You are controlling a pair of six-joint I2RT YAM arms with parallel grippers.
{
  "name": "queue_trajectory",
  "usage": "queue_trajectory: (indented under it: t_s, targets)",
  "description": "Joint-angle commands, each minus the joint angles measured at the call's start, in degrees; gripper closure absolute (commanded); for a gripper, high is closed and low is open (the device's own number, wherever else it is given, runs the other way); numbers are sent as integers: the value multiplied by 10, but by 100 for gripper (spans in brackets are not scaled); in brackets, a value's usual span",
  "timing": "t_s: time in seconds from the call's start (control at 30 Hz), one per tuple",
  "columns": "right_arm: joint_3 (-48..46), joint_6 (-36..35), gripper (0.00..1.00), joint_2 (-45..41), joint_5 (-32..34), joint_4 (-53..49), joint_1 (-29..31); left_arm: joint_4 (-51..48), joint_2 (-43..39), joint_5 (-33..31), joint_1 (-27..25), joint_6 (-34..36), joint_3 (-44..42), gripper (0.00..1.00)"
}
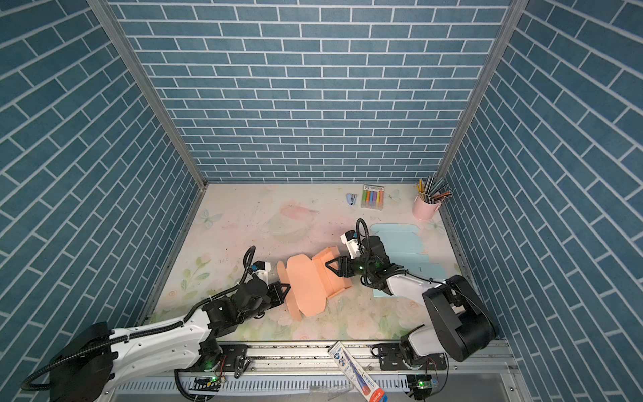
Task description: Fold the paper box
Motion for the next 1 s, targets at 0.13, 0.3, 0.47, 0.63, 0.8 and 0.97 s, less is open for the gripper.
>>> queue_trajectory:
  t_s: [0.13, 0.3, 0.47, 0.63, 0.8, 0.97]
  targets:
    - [-10, -64, 19, -116, 68, -120, 14, -81, -33, -11, 42, 54, 44, 100]
    - [-10, -70, 17, -196, 137, -182, 14, -201, -32, 50, 100, 192, 140, 100]
    - [-7, -95, 18, -261, 219, -165, 14, -349, 9, 113, 150, 365, 277, 100]
    - [-66, -204, 26, -306, 110, 93, 15, -442, 64, 212, 148, 511, 403, 100]
    - [-99, -309, 26, -259, 20, 294, 14, -533, 104, 241, 147, 595, 493, 100]
    - [-21, -383, 27, -151, -69, 288, 2, -602, 133, 262, 145, 651, 551, 100]
